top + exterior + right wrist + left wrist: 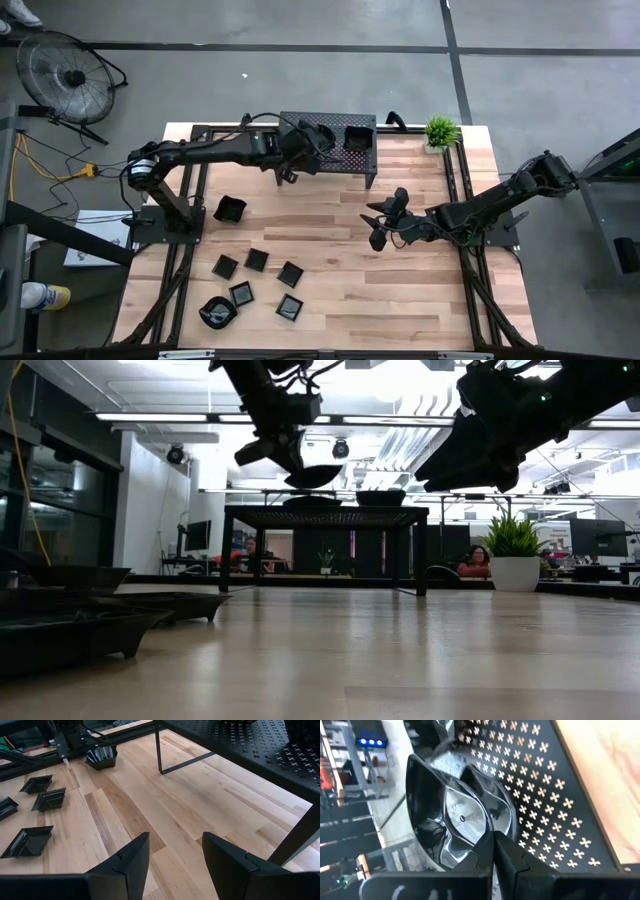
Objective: Pick & Place Mini shaped plates
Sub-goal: Stack the top black leaf shaped plate on top of the black leaf shaped plates on the shelf
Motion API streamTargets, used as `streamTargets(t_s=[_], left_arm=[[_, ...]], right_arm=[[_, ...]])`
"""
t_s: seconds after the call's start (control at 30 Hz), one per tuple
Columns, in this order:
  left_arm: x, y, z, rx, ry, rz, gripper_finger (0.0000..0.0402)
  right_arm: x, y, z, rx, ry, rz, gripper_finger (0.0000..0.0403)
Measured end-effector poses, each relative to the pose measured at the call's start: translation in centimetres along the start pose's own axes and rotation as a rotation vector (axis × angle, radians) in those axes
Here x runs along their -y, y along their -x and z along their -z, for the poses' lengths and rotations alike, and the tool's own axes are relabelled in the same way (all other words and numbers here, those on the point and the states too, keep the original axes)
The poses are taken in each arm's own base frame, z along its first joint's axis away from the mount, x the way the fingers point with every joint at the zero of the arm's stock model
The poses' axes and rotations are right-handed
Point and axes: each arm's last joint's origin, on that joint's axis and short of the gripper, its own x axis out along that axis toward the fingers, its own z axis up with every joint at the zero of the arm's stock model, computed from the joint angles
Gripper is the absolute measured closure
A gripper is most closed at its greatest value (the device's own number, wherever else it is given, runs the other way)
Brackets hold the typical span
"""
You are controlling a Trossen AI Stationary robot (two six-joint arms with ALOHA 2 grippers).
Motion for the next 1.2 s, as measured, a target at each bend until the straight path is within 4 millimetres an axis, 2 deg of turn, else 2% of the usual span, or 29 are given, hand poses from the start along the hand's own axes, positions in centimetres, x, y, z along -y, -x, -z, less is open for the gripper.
streamTargets(t_s=[0.23,0.63,1.2], left_arm=[[0.2,-0.1,0.3,0.017,-0.022,0.051,0.0401],[0.7,-1.6,-0.3,-0.006,-0.039,0.052,0.0400],[0.7,-1.6,-0.1,-0.040,-0.046,0.039,0.0351]], right_arm=[[0.0,0.0,0.0,0.000,0.000,0.000,0.0226],[0.0,0.0,0.0,-0.004,-0.003,0.002,0.0226],[0.1,0.0,0.1,-0.010,-0.005,0.006,0.0226]])
